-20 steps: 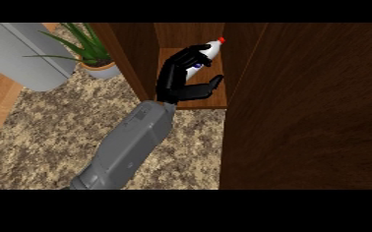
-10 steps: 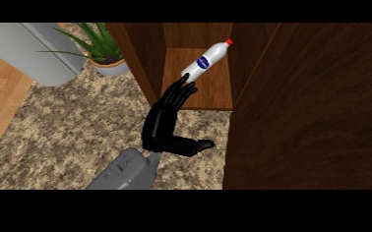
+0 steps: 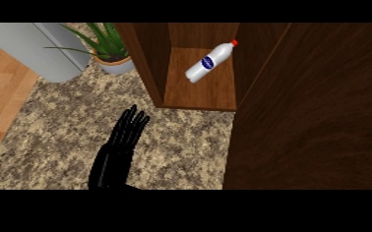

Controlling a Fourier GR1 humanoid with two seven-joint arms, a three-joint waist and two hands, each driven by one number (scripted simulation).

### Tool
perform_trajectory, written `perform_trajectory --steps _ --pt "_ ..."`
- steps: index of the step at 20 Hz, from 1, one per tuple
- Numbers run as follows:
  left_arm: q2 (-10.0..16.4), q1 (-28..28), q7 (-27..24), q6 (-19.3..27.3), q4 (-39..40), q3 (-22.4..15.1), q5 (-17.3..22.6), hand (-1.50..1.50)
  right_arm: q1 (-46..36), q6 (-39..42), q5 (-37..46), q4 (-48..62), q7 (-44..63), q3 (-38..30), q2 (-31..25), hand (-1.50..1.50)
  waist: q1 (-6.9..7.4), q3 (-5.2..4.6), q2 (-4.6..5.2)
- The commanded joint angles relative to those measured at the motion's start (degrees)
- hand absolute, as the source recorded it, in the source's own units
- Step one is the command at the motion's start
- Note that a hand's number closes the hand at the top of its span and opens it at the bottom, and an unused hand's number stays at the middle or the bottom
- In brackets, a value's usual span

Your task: Pick up the bottled water, place it into the cabinet and close the cabinet

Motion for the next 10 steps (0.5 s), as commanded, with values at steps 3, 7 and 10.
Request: perform_trajectory --steps 3,7,10 --pt "9.0 8.5 -3.4 -5.9 -6.6 2.5 1.4 -1.5 -3.9 3.5 12.1 -8.4 4.9 1.0 -9.1 1.5 0.62 -0.27 -0.17" --pt "13.1 13.4 -7.2 -9.0 -7.9 4.8 1.6 -1.5 -7.5 2.8 11.6 -12.0 8.0 3.6 -10.3 1.5 0.65 -0.37 0.22" --pt "18.8 17.0 -8.8 -13.9 -9.4 8.2 3.8 -1.5 -11.2 1.1 10.3 -10.3 10.3 7.3 -8.0 1.5 1.38 -0.35 0.54"
